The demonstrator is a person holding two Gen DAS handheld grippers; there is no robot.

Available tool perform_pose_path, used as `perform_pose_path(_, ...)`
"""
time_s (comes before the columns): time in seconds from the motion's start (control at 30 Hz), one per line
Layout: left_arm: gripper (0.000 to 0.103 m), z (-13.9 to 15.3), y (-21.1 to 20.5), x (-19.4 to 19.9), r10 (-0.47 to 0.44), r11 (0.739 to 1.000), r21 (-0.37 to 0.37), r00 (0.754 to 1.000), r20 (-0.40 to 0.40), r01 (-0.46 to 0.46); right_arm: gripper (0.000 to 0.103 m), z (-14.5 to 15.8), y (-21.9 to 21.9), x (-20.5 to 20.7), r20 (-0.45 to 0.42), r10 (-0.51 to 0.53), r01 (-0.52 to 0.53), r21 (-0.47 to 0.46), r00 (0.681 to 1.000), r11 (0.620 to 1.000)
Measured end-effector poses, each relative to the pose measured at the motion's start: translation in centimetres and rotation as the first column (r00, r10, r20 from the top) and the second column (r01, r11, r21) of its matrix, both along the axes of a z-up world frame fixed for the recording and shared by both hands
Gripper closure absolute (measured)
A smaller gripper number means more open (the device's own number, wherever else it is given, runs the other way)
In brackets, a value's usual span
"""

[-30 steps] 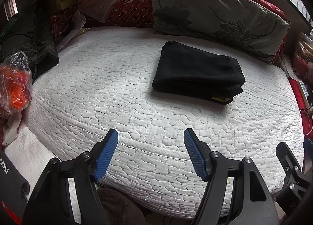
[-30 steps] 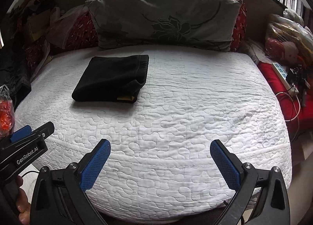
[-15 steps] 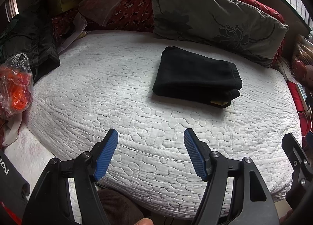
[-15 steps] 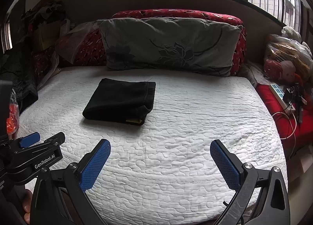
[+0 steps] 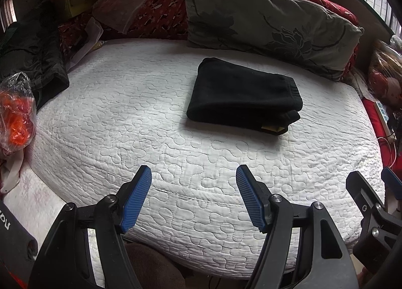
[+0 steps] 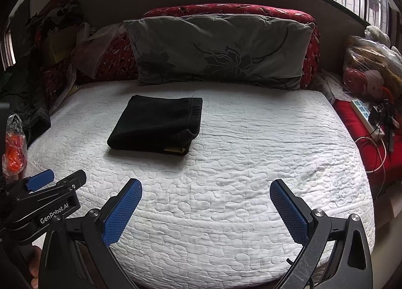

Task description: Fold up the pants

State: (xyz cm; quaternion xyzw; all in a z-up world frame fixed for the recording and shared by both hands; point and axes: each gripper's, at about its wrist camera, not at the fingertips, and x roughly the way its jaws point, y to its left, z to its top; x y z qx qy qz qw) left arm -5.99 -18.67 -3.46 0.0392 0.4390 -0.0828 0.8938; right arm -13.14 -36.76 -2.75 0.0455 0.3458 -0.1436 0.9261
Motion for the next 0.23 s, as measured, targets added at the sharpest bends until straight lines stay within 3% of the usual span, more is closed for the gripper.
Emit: perform_pose_path(0.23, 0.029, 1.15, -0.24, -0.29, 0.006, 1.0, 0.006, 0.997, 0.077, -0.006, 0.0, -0.28, -0.35, 0.32, -0.013, -0.004, 0.004, 0.02, 1.0, 1.0)
